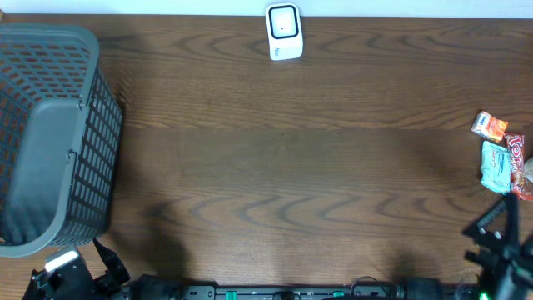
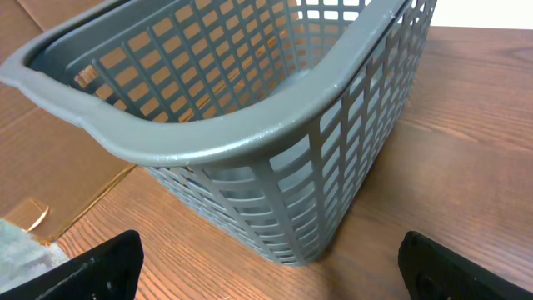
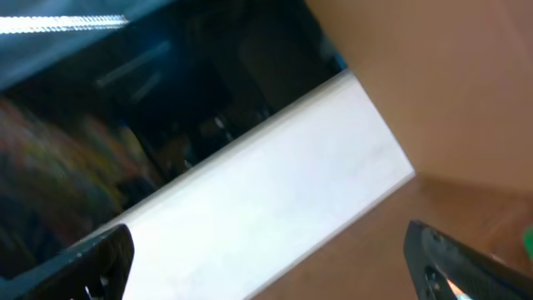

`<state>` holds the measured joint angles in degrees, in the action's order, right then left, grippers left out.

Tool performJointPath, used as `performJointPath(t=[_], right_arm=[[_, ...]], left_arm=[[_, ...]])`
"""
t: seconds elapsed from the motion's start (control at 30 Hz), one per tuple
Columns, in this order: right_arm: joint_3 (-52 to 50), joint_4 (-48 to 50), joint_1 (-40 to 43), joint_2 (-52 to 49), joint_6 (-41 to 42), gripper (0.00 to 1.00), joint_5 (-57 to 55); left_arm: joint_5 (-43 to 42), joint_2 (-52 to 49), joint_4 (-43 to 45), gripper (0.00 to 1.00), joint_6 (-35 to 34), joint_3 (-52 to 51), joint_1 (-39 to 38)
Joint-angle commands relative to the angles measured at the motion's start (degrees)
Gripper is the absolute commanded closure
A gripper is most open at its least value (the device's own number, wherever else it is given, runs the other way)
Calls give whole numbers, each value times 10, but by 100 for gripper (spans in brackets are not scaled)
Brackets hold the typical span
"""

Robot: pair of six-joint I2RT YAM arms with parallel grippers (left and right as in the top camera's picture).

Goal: Scan the item barcode

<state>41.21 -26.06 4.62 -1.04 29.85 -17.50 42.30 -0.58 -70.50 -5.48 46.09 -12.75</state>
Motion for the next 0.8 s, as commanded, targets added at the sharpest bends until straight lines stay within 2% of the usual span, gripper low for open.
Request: performJointPath(t=[0.0,0.37,0.77], right_arm=[[-74,38,-2,7,21,1,-30],[-238,125,-2,7,21,1,-38],[-334,143,-2,7,40,1,-47]], left_arm=[[3,4,0,2,7,0,2],[3,4,0,2,7,0,2],[3,4,0,2,7,0,2]])
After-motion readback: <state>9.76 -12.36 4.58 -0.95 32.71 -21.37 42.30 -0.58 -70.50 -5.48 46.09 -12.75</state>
